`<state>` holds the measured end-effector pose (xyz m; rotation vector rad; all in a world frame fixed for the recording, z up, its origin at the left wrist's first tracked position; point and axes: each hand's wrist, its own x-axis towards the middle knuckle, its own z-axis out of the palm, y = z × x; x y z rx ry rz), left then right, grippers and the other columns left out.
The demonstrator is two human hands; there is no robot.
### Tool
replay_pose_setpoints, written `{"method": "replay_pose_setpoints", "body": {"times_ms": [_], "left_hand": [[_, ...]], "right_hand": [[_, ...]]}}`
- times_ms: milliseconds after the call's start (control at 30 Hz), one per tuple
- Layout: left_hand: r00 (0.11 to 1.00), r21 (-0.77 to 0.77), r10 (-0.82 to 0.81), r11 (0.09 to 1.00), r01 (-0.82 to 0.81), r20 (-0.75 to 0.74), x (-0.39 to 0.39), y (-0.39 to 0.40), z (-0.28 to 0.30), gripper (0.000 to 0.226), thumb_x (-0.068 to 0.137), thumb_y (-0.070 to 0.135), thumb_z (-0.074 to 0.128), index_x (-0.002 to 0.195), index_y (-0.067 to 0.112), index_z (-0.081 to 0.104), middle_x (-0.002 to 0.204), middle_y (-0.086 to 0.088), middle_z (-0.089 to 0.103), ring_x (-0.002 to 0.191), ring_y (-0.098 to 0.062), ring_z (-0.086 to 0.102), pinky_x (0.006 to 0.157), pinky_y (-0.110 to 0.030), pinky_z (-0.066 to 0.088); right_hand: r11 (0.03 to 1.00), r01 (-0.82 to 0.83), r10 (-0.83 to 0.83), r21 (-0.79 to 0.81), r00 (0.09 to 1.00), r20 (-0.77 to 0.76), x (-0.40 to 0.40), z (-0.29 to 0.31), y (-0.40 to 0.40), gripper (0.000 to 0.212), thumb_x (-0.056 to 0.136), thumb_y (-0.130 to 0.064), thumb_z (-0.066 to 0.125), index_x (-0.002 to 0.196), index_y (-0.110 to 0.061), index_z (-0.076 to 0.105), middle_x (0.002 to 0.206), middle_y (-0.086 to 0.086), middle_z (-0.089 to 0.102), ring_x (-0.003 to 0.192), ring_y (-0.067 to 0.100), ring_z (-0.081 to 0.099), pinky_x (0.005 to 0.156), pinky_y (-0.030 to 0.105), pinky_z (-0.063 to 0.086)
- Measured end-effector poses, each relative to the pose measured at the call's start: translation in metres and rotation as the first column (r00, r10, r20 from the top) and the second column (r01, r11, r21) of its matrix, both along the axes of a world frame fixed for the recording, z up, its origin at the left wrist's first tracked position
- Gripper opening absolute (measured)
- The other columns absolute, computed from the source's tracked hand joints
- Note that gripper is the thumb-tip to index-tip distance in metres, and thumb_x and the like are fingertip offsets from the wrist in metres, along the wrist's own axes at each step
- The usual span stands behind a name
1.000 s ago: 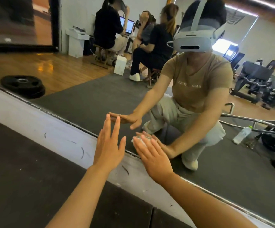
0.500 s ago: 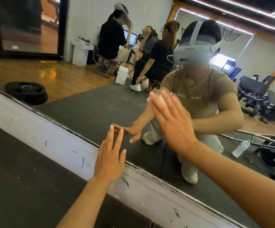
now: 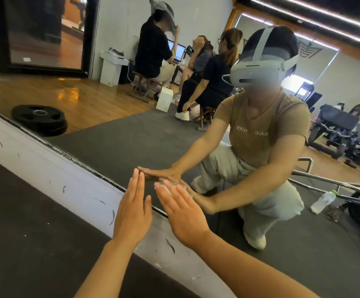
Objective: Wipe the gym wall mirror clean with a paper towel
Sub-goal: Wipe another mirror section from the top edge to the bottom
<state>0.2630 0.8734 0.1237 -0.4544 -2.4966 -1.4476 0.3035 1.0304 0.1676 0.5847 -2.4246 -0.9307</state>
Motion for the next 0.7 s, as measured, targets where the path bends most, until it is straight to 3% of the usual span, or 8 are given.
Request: {"method": "replay_pose_setpoints", "body": {"times_ms": [100,200,333,467,567,700], "left_hand": [[1.0,0.014,-0.005,1.0,0.005,0.015,-0.002,0.003,-0.003,0.069,0.105,0.036,0.035,0.145,0.045,-0.021,0.152,0.027,-0.031,0.154,-0.016,0.009,0.12,-0.044,0.031],[1.0,0.021,-0.008,1.0,0.009,-0.025,-0.002,0.003,-0.006,0.071,0.105,0.036,0.037,0.145,0.046,-0.021,0.151,0.03,-0.032,0.154,-0.016,0.011,0.119,-0.044,0.032],[0.999,0.033,-0.019,0.999,0.02,-0.037,-0.005,0.002,-0.012,0.072,0.105,0.035,0.038,0.145,0.048,-0.02,0.149,0.038,-0.033,0.153,-0.016,0.014,0.119,-0.045,0.033],[0.998,0.053,0.023,0.998,-0.02,-0.062,-0.006,0.003,-0.015,0.071,0.103,0.037,0.04,0.151,0.043,-0.012,0.155,0.03,-0.03,0.152,-0.02,0.022,0.114,-0.042,0.041],[0.997,0.084,0.075,0.994,-0.073,-0.019,-0.009,0.003,-0.016,0.068,0.096,0.048,0.029,0.152,0.04,-0.009,0.157,0.023,-0.027,0.154,-0.018,0.004,0.117,-0.044,0.034],[0.996,0.082,0.092,0.992,-0.092,-0.006,-0.012,0.0,-0.02,0.069,0.093,0.055,0.025,0.149,0.047,-0.015,0.154,0.031,-0.03,0.153,-0.022,0.018,0.113,-0.05,0.04]], "right_hand": [[0.987,-0.019,-0.009,0.159,0.985,0.171,0.005,0.009,0.004,0.075,0.102,-0.022,0.043,0.155,-0.007,-0.008,0.158,0.011,-0.026,0.14,0.029,-0.035,0.112,0.042,-0.022],[0.963,-0.132,0.114,0.233,0.989,0.091,-0.001,0.028,0.014,0.076,0.095,-0.025,0.053,0.155,-0.013,0.008,0.165,0.008,-0.005,0.148,0.029,-0.014,0.12,0.043,-0.009],[0.973,-0.219,0.228,0.07,0.96,-0.162,-0.01,0.106,0.015,0.074,0.085,-0.007,0.056,0.154,-0.008,0.031,0.163,0.01,0.023,0.151,0.03,0.016,0.124,0.043,0.006],[0.956,-0.231,0.111,-0.179,0.852,-0.511,-0.023,0.192,0.004,0.057,0.098,-0.003,0.054,0.152,-0.006,0.038,0.159,0.015,0.033,0.148,0.036,0.027,0.124,0.048,0.016],[0.942,-0.222,0.03,-0.253,0.803,-0.596,-0.031,0.2,-0.008,0.053,0.098,-0.003,0.051,0.15,-0.006,0.042,0.157,0.016,0.036,0.146,0.041,0.029,0.122,0.053,0.018],[0.926,-0.212,-0.007,-0.311,0.817,-0.577,-0.038,0.171,-0.021,0.053,0.102,-0.022,0.048,0.151,-0.006,0.04,0.159,0.016,0.032,0.148,0.042,0.024,0.123,0.054,0.012]]}}
